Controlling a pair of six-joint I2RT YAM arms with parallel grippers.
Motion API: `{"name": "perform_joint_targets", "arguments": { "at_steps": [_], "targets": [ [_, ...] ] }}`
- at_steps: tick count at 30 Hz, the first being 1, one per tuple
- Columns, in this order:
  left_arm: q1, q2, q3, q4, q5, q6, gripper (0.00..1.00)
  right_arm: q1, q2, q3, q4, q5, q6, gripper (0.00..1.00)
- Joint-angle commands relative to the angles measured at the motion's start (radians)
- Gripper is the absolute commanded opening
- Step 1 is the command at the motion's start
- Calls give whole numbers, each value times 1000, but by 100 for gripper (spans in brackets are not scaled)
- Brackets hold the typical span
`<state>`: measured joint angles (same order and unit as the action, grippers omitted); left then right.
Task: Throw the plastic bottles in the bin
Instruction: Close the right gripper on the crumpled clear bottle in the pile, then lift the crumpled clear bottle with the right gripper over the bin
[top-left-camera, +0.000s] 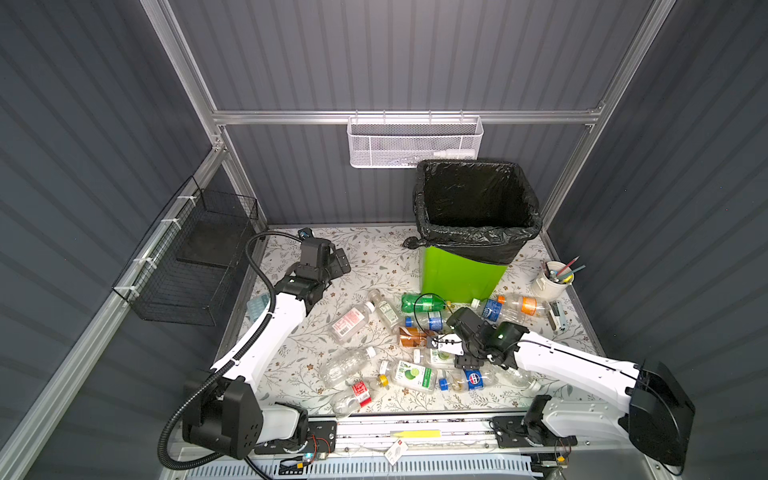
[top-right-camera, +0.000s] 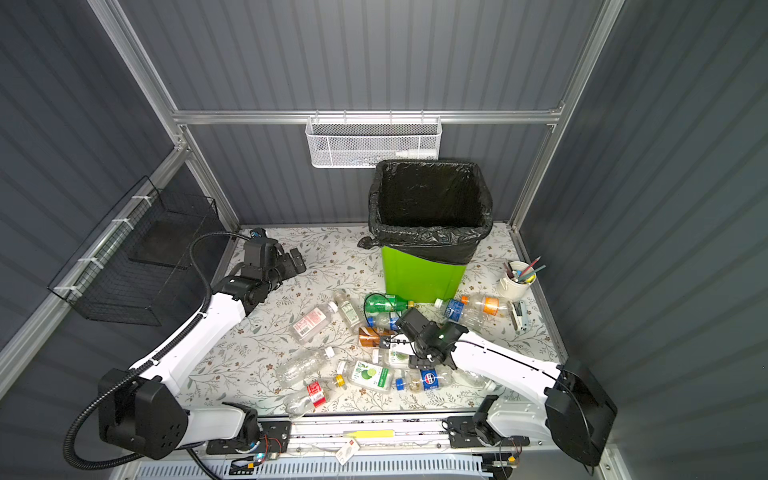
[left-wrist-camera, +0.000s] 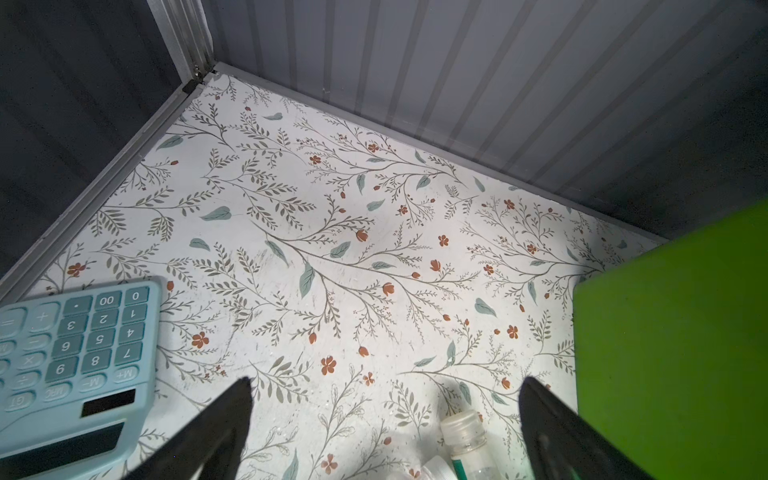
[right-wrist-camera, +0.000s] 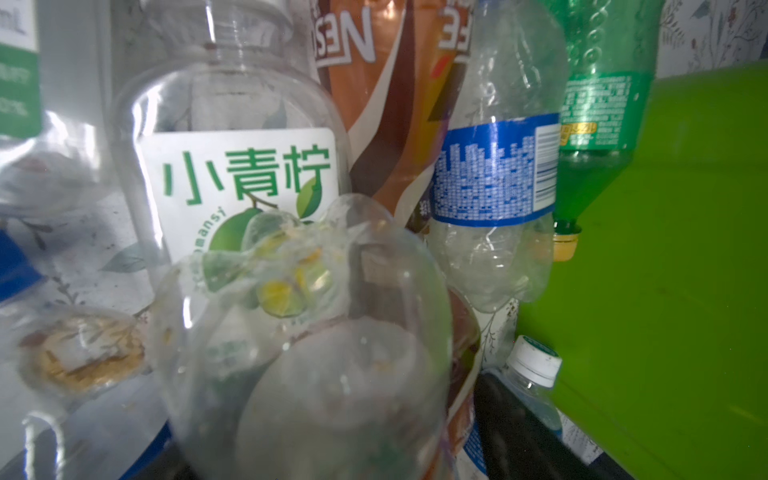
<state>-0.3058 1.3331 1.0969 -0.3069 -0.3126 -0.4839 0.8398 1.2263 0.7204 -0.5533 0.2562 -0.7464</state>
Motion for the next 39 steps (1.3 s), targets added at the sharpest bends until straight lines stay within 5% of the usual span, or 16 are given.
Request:
{"name": "perform_joint_targets", "arguments": {
  "at_steps": [1,17,28,35,39],
  "targets": [
    [8,-20,-17,3,-3,-14,100,5,11,25,-14,-3,-8,79],
    [13,-30,-29,-2,-4,-21,100,5,2,61,-35,2,-8,63],
    [14,-17,-38,-3,-9,-29,100,-1,-100,293,-44,73,63,53],
    [17,3,-51,-7,-22,-22,100,1,-233,612,152,151,67,49],
    [17,3,-67,-12,-23,3,100,5,-292,693,433,180,13,50]
  ]
}}
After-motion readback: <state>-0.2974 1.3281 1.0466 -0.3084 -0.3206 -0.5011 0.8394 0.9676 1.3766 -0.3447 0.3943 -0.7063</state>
